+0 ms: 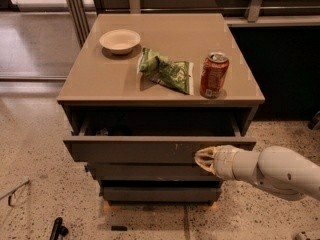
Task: Close top drawer
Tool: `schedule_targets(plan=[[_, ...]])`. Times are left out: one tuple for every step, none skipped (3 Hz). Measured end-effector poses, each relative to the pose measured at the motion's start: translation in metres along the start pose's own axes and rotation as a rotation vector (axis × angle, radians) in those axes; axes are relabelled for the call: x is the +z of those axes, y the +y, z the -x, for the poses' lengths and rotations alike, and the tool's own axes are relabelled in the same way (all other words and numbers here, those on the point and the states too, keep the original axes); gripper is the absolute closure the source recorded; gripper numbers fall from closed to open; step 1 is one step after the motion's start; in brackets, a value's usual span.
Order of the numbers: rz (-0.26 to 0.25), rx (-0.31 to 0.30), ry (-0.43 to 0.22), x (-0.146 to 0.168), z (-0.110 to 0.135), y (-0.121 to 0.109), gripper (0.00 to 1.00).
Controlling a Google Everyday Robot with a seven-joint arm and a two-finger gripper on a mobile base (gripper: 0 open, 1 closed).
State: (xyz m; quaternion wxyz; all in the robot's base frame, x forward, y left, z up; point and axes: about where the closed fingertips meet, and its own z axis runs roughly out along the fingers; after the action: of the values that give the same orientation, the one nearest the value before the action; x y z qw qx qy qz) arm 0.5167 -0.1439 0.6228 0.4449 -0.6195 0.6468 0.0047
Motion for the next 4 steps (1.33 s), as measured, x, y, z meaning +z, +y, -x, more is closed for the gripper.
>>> schedule_targets(plan=[[-0.008,-0.019,0.001,0.02,-0.001,-0.018,1.0],[-0.012,-0.033,0.003,0.034,-0.002,-0.031,1.0],[-0.02,-0.044,0.01,0.041,-0.004,-0.042,1.0],[0.012,-0.039,0.003,0.033,-0.004,-0.043,1.0]])
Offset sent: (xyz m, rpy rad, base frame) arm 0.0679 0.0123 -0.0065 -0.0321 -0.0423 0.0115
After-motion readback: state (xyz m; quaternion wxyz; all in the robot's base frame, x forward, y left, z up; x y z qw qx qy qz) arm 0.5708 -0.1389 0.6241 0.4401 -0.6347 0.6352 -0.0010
